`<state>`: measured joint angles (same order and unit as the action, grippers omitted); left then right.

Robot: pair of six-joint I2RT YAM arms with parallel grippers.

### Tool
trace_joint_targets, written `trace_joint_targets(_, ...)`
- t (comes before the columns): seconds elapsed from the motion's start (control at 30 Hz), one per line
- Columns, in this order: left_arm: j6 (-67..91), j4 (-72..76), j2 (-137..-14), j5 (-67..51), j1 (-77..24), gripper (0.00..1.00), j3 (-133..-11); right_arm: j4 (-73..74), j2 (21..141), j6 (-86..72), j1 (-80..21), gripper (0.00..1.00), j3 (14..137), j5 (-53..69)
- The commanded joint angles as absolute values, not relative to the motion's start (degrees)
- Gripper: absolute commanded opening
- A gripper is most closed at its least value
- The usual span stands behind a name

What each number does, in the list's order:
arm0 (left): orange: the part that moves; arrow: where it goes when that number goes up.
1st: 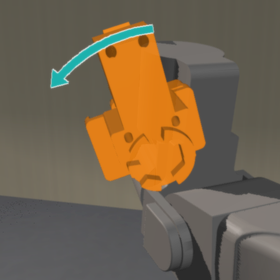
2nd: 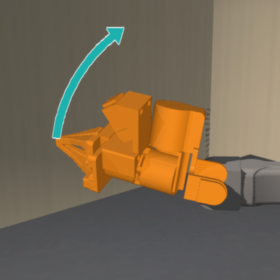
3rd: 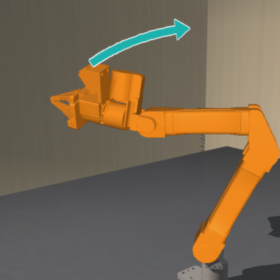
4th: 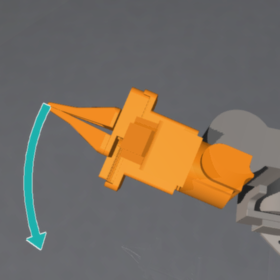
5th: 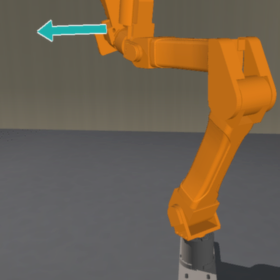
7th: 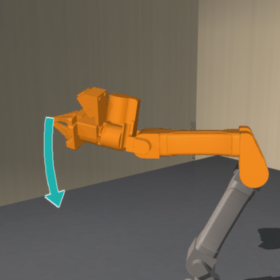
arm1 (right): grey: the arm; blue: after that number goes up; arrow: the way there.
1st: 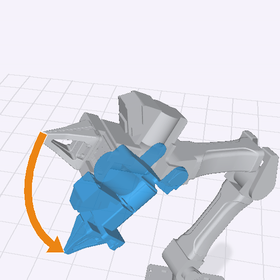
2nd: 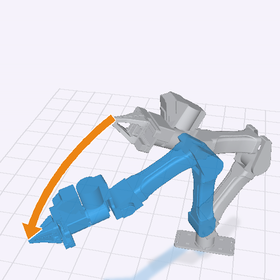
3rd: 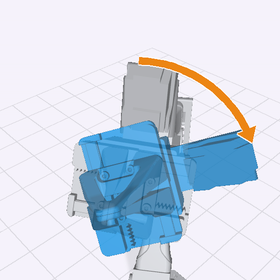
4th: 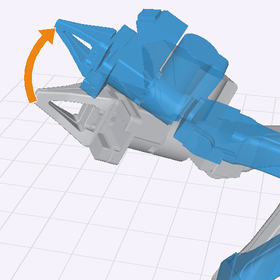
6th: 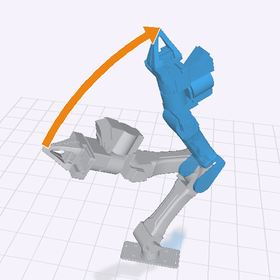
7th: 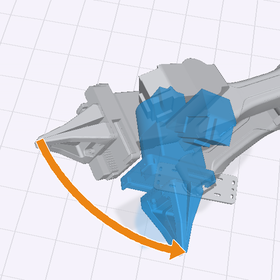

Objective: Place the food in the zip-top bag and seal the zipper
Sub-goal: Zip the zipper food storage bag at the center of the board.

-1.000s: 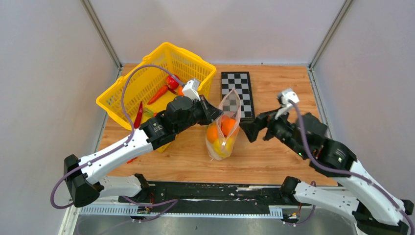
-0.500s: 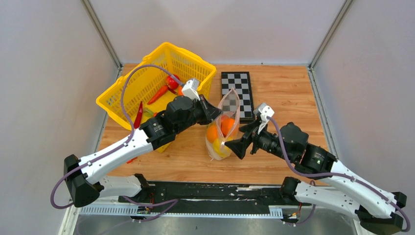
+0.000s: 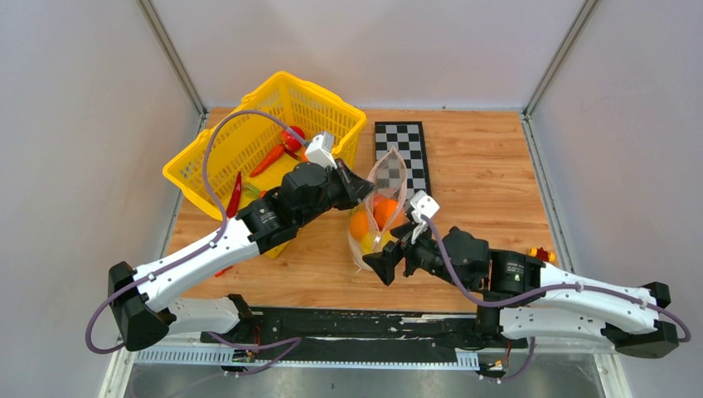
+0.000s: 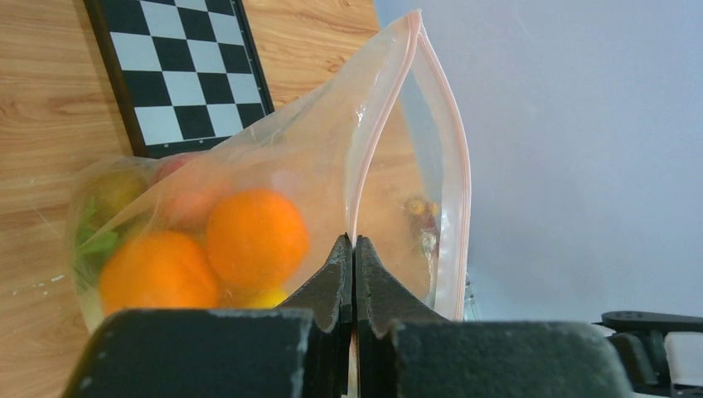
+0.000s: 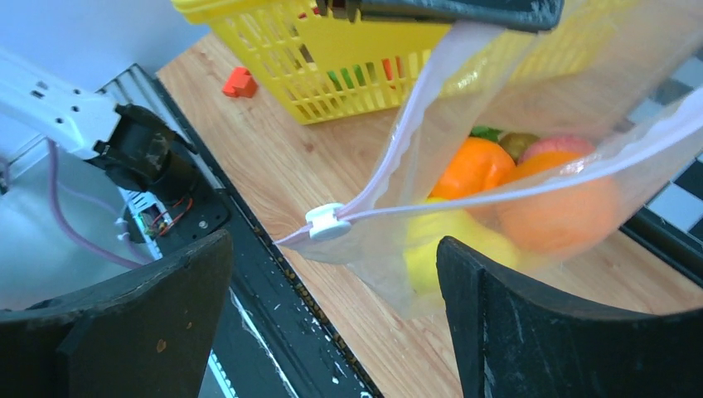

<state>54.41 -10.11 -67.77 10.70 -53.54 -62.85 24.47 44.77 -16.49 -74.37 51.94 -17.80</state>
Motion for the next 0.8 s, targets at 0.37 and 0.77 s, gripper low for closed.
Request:
trace_joint_targets(0.37,58.23,-6.64,-66.11,13.96,-53.61,0.00,-61.98,26.45,57.78,-37.68,-90.38,0.91,52.34,-65.61)
trace_joint_targets(0.77,58.53,-5.65,-66.66,12.41,-53.62,0.00,-61.72,16.26,58.24,-34.25,-90.35,0.55,46.58,-70.50)
